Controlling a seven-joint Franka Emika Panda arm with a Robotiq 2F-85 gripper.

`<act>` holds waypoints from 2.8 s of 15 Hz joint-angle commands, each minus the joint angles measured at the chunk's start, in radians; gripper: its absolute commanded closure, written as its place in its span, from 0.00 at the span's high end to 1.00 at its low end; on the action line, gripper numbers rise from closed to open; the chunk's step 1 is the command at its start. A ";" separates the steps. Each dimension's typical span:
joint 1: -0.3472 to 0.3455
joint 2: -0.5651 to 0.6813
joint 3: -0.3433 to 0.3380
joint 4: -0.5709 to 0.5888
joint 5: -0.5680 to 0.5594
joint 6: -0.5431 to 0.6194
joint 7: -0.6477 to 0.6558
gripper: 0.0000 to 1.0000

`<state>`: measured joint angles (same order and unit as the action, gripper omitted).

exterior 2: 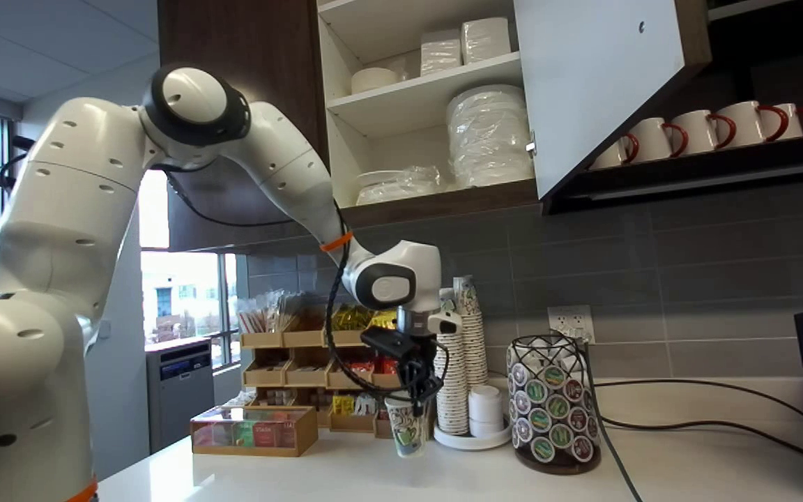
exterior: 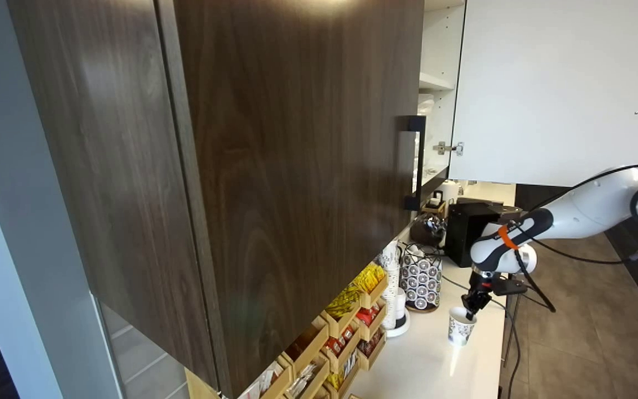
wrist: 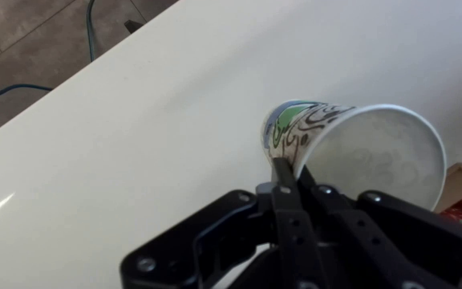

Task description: Pick up the paper cup and put it on the bottom shelf in the top open cabinet

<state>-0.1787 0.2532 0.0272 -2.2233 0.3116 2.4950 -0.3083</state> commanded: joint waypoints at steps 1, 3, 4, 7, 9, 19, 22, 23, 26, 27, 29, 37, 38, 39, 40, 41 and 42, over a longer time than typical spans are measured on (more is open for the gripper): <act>0.005 -0.226 0.004 -0.135 0.051 -0.027 -0.072 0.01; 0.028 -0.316 -0.012 -0.157 0.066 -0.071 -0.088 0.02; 0.038 -0.340 -0.024 -0.155 0.078 -0.111 -0.103 0.02; 0.064 -0.293 -0.048 -0.106 0.035 -0.080 -0.056 0.04; 0.065 -0.280 -0.051 -0.105 0.036 -0.080 -0.057 0.04; 0.057 -0.465 -0.084 -0.002 -0.221 -0.163 0.082 0.01; 0.075 -0.517 -0.087 0.100 -0.245 -0.245 0.074 0.01; 0.081 -0.528 -0.087 0.137 -0.252 -0.272 0.067 0.01; 0.095 -0.539 -0.081 0.254 -0.282 -0.334 0.068 0.01; 0.104 -0.540 -0.081 0.289 -0.285 -0.349 0.059 0.02; 0.111 -0.548 -0.091 0.264 -0.283 -0.315 0.060 0.04; 0.117 -0.546 -0.082 0.358 -0.332 -0.359 0.048 0.01; 0.118 -0.546 -0.080 0.379 -0.338 -0.367 0.045 0.01; 0.122 -0.547 -0.079 0.409 -0.342 -0.377 0.044 0.01; 0.124 -0.548 -0.077 0.436 -0.350 -0.388 0.041 0.01; 0.127 -0.548 -0.077 0.466 -0.355 -0.404 0.038 0.01; 0.131 -0.545 -0.077 0.498 -0.358 -0.417 0.037 0.01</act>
<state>-0.0666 -0.2959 -0.0430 -1.8108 -0.0176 2.1473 -0.2633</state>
